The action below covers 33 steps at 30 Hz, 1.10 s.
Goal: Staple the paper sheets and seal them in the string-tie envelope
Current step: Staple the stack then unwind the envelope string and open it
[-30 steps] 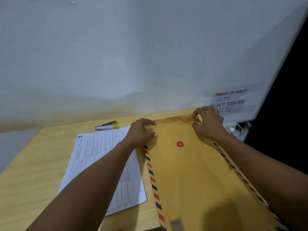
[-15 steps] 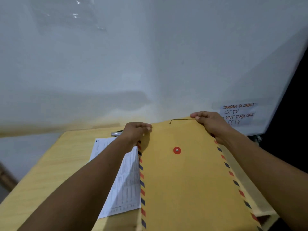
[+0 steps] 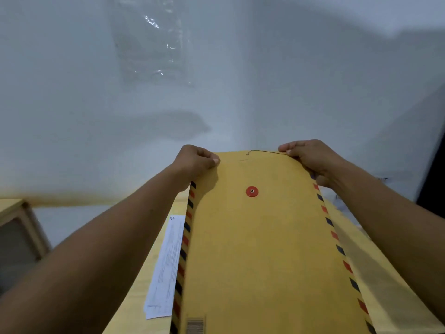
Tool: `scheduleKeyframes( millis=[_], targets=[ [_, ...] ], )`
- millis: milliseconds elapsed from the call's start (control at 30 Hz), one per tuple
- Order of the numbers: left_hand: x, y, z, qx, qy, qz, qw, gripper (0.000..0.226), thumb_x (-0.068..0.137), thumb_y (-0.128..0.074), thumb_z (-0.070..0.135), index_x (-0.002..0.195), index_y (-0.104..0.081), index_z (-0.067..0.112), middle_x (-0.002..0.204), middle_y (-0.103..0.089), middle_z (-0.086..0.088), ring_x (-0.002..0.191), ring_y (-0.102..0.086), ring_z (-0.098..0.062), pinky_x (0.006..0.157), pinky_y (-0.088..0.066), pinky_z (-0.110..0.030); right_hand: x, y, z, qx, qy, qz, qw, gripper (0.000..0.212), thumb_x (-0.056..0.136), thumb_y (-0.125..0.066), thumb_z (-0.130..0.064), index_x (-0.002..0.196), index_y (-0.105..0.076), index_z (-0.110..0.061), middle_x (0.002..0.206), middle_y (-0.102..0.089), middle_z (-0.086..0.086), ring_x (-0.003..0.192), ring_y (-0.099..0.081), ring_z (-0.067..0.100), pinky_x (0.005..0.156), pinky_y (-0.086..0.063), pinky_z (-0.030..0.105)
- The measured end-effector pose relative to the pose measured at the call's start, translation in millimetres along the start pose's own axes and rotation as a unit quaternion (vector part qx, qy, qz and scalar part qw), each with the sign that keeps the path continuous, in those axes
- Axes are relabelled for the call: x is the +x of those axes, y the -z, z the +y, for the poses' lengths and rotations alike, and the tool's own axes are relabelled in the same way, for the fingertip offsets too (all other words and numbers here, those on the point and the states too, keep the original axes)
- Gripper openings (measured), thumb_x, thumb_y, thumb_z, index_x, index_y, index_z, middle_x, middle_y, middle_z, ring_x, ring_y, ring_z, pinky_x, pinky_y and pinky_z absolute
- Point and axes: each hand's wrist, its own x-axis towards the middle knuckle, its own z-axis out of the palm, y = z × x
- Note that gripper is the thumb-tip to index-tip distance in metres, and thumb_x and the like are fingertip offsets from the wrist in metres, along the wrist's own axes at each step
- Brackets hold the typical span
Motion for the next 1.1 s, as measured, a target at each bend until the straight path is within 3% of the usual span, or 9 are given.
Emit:
scheduleKeyframes(
  millis=[100,267,367,433,567,667,800,933,1100],
  targets=[
    [-2,28,18,0.037,-0.021,0.012,0.999,0.008,0.093,-0.073,0.016,0.099,-0.076,0.011,0.093,-0.068,-0.003,0.077,-0.065,-0.017,0.059,-0.055,-0.027,-4,-15,-8,0.014,0.003,-0.022,1.000,0.024,0.097,-0.054,-0.003,0.114,-0.068,-0.010,0.099,-0.066,0.011,0.072,-0.057,0.015,0.054,-0.049,0.025],
    [5,65,8,0.182,-0.081,0.024,0.980,0.011,0.090,-0.074,0.019,0.099,-0.076,0.026,0.100,-0.058,0.005,0.101,-0.057,-0.022,0.087,-0.050,-0.034,-14,-44,12,-0.011,-0.023,-0.148,0.989,0.038,0.091,-0.063,-0.006,0.127,-0.058,-0.019,0.082,-0.055,0.007,0.069,-0.053,0.019,0.057,-0.052,0.034],
    [14,72,1,0.298,-0.105,0.011,0.949,0.021,0.088,-0.074,0.018,0.090,-0.072,0.039,0.109,-0.058,0.004,0.108,-0.055,-0.024,0.088,-0.048,-0.038,-19,-67,35,-0.047,-0.017,-0.229,0.972,0.022,0.092,-0.067,-0.016,0.112,-0.067,-0.007,0.090,-0.065,0.013,0.076,-0.063,0.026,0.063,-0.057,0.037],
    [17,69,-1,0.331,-0.103,-0.008,0.938,0.025,0.085,-0.074,0.018,0.085,-0.070,0.043,0.114,-0.061,0.007,0.113,-0.056,-0.025,0.096,-0.050,-0.046,-23,-84,49,-0.067,-0.011,-0.265,0.962,0.028,0.092,-0.070,-0.031,0.103,-0.071,-0.005,0.093,-0.072,0.010,0.081,-0.070,0.028,0.065,-0.058,0.036],
    [21,48,-17,0.339,-0.094,-0.071,0.933,0.018,0.087,-0.069,0.019,0.089,-0.071,0.037,0.121,-0.063,0.006,0.114,-0.055,-0.027,0.098,-0.051,-0.055,-25,-118,73,-0.113,0.035,-0.255,0.960,0.035,0.093,-0.067,-0.042,0.069,-0.067,-0.017,0.068,-0.063,-0.002,0.060,-0.059,0.013,0.058,-0.044,0.025],
    [23,28,-36,0.361,-0.099,-0.084,0.923,0.016,0.088,-0.068,0.024,0.098,-0.070,0.037,0.124,-0.061,0.007,0.117,-0.054,-0.026,0.102,-0.047,-0.053,-22,-138,90,-0.098,0.051,-0.212,0.971,0.031,0.098,-0.060,-0.031,0.087,-0.070,-0.004,0.078,-0.069,0.005,0.074,-0.063,0.019,0.070,-0.047,0.032],
    [16,6,-69,0.405,-0.105,-0.001,0.908,0.031,0.090,-0.067,0.042,0.121,-0.065,0.041,0.146,-0.043,0.000,0.137,-0.038,-0.027,0.111,-0.033,-0.052,-17,-150,109,-0.018,-0.012,-0.172,0.985,0.027,0.102,-0.052,-0.021,0.100,-0.073,-0.004,0.097,-0.077,0.018,0.089,-0.073,0.032,0.081,-0.055,0.040],
    [-3,-8,-96,0.302,-0.041,-0.013,0.952,0.045,0.092,-0.066,0.048,0.131,-0.059,0.028,0.143,-0.043,-0.005,0.122,-0.055,-0.029,0.096,-0.051,-0.045,-12,-157,116,0.091,-0.132,-0.183,0.970,0.026,0.103,-0.046,-0.011,0.110,-0.067,0.002,0.096,-0.072,0.017,0.085,-0.068,0.031,0.083,-0.056,0.043],
    [-21,-14,-117,0.285,0.061,-0.007,0.956,0.067,0.083,-0.071,0.061,0.133,-0.056,0.019,0.137,-0.059,-0.007,0.121,-0.058,-0.026,0.089,-0.051,-0.037,-17,-168,114,0.148,-0.167,-0.255,0.941,0.028,0.099,-0.046,0.000,0.124,-0.055,0.010,0.098,-0.060,0.020,0.084,-0.063,0.032,0.081,-0.059,0.048]
  ],
)
